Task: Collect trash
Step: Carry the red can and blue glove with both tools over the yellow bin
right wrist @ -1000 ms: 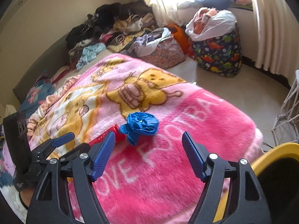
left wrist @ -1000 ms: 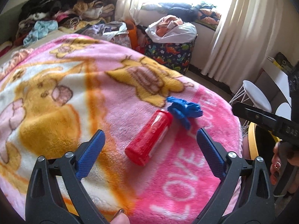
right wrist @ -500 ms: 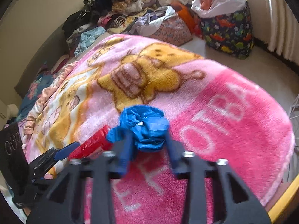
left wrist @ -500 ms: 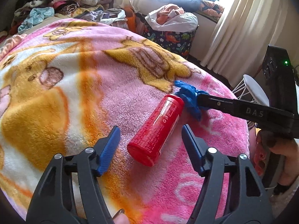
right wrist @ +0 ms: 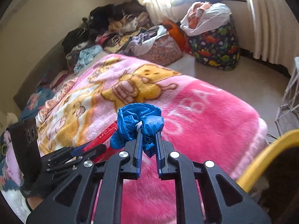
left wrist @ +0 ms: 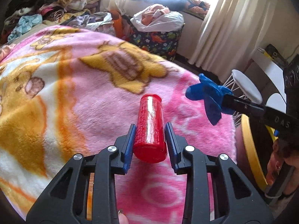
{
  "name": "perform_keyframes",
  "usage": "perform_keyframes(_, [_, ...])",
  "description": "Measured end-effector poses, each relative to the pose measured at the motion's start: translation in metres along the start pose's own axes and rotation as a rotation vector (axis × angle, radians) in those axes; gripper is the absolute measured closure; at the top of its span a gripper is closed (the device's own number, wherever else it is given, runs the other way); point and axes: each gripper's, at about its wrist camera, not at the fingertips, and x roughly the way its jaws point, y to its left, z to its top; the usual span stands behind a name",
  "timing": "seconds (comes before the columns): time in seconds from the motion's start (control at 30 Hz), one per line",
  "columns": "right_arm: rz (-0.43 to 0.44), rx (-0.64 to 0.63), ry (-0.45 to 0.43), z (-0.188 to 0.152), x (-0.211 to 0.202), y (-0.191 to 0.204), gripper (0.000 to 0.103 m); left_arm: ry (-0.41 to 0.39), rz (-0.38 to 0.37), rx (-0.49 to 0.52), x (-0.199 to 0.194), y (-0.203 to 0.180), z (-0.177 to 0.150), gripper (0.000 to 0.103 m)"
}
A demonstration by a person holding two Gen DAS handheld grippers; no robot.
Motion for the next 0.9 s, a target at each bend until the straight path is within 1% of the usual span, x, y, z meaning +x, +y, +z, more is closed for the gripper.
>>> perform_keyframes(0.4, [-0.039, 0.073, -0.088, -0.009, -0.064, -0.025, 0.091, -0.056, -0.064, 0.083, -0.022, -0.051, 0.01, 0.078])
perform_keyframes(0.9, [-0.104, 0.164, -0.153, -0.035, -0.116, -0.061, 0.091, -0.061, -0.124, 0.168, -0.029, -0.102, 0.004, 0.078])
